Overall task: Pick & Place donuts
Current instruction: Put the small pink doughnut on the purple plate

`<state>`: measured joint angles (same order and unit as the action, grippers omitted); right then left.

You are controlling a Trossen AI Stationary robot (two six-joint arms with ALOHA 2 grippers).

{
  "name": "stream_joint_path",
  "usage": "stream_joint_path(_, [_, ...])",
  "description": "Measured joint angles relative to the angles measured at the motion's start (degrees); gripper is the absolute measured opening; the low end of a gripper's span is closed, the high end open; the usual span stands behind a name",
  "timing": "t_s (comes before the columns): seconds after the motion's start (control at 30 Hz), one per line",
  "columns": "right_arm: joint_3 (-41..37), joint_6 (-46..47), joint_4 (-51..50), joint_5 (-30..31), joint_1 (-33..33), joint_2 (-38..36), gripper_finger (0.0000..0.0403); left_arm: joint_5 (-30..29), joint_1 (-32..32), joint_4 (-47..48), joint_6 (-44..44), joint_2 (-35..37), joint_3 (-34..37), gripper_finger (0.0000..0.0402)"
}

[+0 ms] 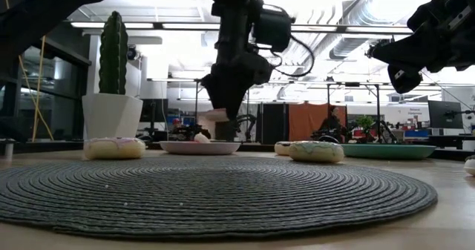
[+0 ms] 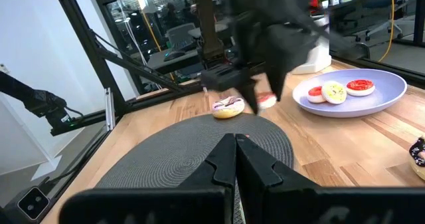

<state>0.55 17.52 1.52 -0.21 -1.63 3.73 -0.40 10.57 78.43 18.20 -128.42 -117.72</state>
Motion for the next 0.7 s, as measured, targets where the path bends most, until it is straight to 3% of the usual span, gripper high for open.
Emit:
stream_joint_path(0.43, [0.0, 0.0, 0.0, 0.0, 0.0, 0.0, 0.0000, 0.1, 10.1, -1.6, 5.9, 0.0, -0.1, 0.0220])
stream_joint_path(0.7, [0.0, 0.0, 0.0, 0.0, 0.0, 0.0, 0.0000, -0.1, 15.6, -2.9, 2.1, 0.0, -0.1, 0.0220])
